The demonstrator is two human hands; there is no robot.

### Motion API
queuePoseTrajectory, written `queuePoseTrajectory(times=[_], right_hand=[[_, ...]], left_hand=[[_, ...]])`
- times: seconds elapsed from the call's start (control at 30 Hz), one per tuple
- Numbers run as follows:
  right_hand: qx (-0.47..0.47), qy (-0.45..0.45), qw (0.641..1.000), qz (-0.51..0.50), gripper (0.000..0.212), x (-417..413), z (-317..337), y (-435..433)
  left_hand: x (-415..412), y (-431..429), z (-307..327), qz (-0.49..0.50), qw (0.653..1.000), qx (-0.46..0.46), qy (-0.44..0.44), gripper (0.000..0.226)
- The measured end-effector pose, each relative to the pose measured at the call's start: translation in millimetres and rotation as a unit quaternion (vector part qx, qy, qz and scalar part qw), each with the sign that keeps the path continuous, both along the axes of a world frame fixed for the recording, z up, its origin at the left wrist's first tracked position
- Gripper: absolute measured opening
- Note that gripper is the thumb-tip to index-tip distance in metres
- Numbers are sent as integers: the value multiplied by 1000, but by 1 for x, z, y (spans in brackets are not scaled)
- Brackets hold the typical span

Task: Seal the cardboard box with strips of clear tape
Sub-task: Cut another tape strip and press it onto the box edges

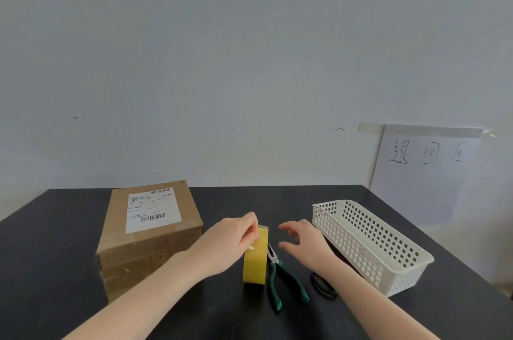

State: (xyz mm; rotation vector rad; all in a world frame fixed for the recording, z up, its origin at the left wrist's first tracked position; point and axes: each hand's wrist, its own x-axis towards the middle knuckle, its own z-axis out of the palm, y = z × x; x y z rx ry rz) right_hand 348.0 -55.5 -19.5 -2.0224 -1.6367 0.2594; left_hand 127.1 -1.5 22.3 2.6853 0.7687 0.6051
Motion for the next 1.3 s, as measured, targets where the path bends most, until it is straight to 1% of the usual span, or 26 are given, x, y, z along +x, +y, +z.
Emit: queuePoseTrajectory(times=[0.07, 0.13, 0.23, 0.37, 0.5, 0.63, 0.73, 0.8, 0.9, 1.03, 1.2, 1.3], right_hand=[[-13, 9, 999, 30, 47, -7, 1, 10], [-13, 42, 998, 49, 48, -13, 1, 18], [-5, 98, 993, 60, 36, -20, -2, 27], [18, 116, 992, 51, 19, -24, -6, 34], [8, 91, 994, 64, 14, -26, -3, 37], [-24, 32, 995, 88, 17, -32, 6, 36], [-66, 12, 993, 99, 24, -39, 12, 32], [-96, 3, 990, 106, 27, -45, 15, 29], [-140, -29, 984, 109, 23, -51, 16, 27], [-186, -58, 976, 101, 25, -55, 17, 32], [-219, -105, 967, 77, 30, -56, 18, 35], [-229, -126, 963, 62, 22, -56, 17, 38]], left_hand=[[-2, 0, 0, -1, 1000, -9, -2, 8], [-4, 1, 0, -3, 1000, -18, -4, 7], [-8, 3, -2, -4, 999, -36, -12, 9], [-14, 3, -1, -7, 998, -63, -28, 11], [-22, 7, 4, -1, 994, -98, -41, 11], [-34, 11, 16, 29, 986, -116, -116, 11], [-46, 17, 20, 73, 977, -114, -167, 10], [-56, 26, 18, 110, 971, -105, -186, 10], [-69, 35, 11, 149, 969, -84, -177, 13], [-79, 40, 5, 169, 974, -67, -138, 13], [-83, 38, 4, 181, 974, -70, -120, 15], [-85, 37, 4, 177, 974, -76, -116, 16]])
